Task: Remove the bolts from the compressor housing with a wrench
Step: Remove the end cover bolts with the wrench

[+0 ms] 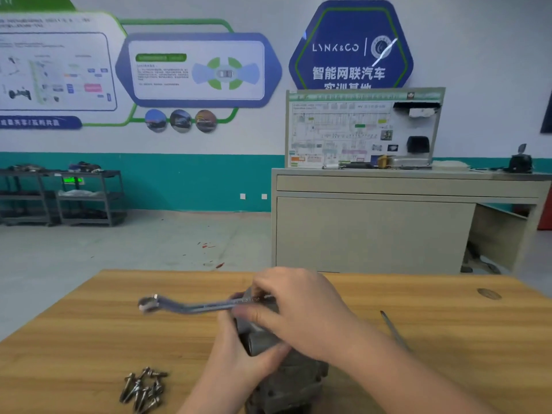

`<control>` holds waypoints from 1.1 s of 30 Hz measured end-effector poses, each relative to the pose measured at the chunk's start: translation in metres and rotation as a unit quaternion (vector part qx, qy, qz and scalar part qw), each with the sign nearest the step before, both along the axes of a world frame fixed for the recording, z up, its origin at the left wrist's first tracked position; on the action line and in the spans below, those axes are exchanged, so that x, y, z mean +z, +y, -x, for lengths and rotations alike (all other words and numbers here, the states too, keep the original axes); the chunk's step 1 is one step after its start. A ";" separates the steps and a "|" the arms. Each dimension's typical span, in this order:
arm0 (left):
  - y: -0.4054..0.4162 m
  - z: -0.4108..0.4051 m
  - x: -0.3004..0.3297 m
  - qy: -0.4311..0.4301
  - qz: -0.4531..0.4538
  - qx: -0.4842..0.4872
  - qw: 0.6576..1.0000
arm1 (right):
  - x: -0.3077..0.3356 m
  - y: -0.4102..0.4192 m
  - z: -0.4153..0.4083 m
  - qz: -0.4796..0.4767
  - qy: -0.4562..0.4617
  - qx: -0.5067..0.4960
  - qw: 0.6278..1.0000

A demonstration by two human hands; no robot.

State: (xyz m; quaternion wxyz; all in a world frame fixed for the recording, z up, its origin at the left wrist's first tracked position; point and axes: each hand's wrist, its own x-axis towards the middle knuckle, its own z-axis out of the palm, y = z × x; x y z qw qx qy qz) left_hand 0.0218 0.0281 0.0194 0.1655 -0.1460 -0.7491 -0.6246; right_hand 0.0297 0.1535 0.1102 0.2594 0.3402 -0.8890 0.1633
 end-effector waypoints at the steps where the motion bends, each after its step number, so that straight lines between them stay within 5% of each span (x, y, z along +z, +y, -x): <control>1: 0.003 0.002 0.000 0.000 0.013 0.006 1.000 | -0.004 0.005 -0.003 0.000 0.029 0.017 0.999; 4: 0.004 0.007 0.002 -0.044 -0.027 0.009 0.999 | -0.027 0.026 -0.008 0.073 0.081 0.059 0.992; 7: -0.002 -0.003 0.000 -0.048 -0.036 -0.015 0.998 | -0.051 0.052 -0.014 0.294 -0.032 0.132 0.946; 9: -0.004 -0.008 0.000 -0.047 -0.045 -0.023 0.998 | -0.058 0.065 -0.012 0.462 -0.146 0.130 0.865; 11: -0.002 -0.009 0.003 -0.045 -0.052 -0.026 0.997 | -0.056 0.073 0.003 0.597 -0.314 0.123 0.727; 13: 0.000 -0.009 0.006 -0.047 -0.053 -0.027 0.997 | -0.047 0.077 0.025 0.634 -0.436 0.070 0.635; 15: 0.000 -0.009 0.007 -0.048 -0.053 -0.029 0.997 | -0.031 0.076 0.046 0.590 -0.472 -0.016 0.655; 19: 0.000 -0.010 0.008 -0.047 -0.047 -0.034 0.997 | 0.009 0.052 0.067 0.385 -0.442 -0.134 0.799; 23: 0.001 -0.008 0.008 -0.038 -0.035 -0.025 0.998 | 0.031 0.002 0.053 0.100 -0.303 -0.171 0.932; 26: -0.003 -0.006 0.004 -0.040 -0.030 -0.018 0.999 | 0.021 -0.020 0.024 -0.019 -0.171 -0.163 0.971; 30: 0.001 0.005 -0.003 -0.047 -0.035 0.006 0.998 | -0.019 -0.007 -0.016 0.027 0.057 -0.087 0.994; 33: -0.003 -0.004 -0.002 -0.050 -0.044 -0.017 0.998 | -0.046 0.021 -0.027 0.252 0.017 0.018 0.968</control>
